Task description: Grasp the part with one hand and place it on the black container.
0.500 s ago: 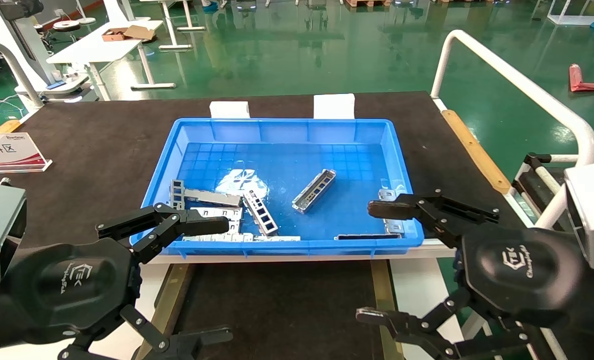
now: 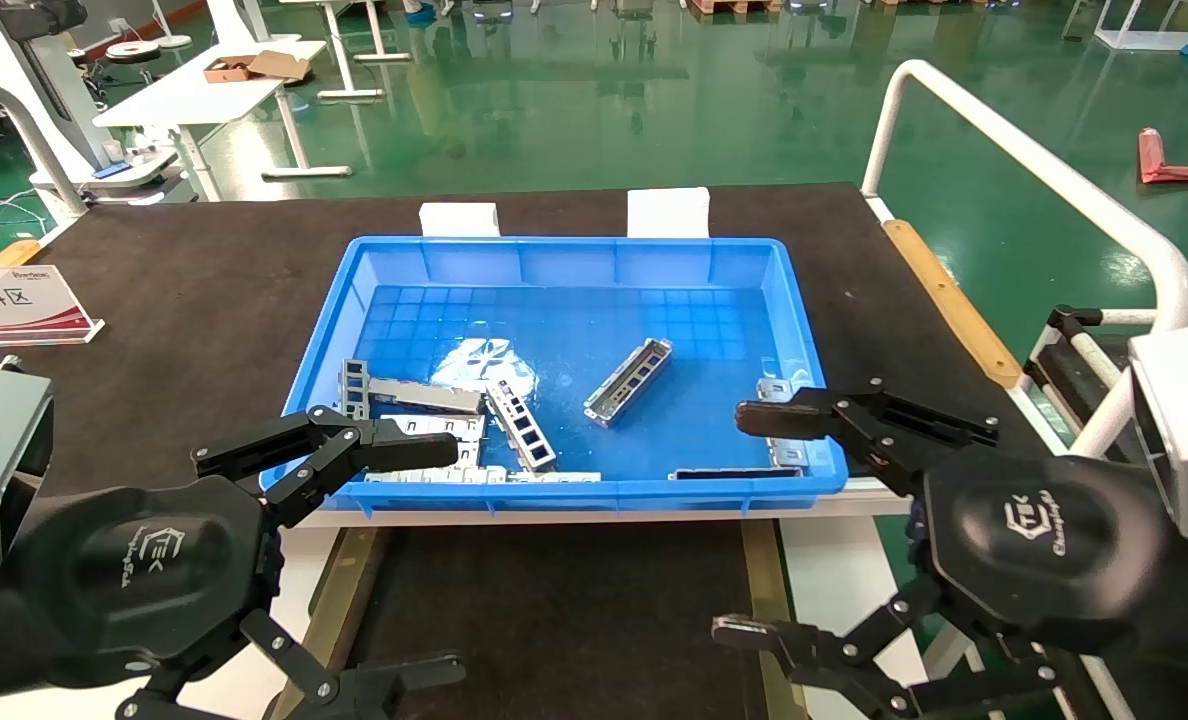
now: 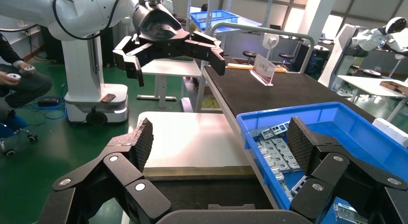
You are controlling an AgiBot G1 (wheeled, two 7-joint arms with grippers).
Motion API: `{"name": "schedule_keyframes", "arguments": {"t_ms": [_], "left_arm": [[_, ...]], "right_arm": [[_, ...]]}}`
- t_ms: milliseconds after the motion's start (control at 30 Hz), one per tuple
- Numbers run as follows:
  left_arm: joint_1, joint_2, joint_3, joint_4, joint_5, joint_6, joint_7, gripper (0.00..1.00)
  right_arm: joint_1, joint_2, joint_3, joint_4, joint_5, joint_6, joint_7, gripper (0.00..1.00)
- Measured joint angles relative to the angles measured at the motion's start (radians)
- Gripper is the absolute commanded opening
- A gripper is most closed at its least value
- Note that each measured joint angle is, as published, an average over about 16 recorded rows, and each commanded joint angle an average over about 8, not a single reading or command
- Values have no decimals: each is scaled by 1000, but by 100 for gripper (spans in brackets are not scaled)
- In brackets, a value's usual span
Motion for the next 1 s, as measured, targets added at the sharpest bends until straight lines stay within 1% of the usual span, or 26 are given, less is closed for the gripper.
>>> {"name": "schedule_keyframes", "arguments": {"t_ms": [1000], "left_arm": [[0,0,0,0,0,0,0,100]], "right_arm": [[0,0,0,0,0,0,0,100]]}}
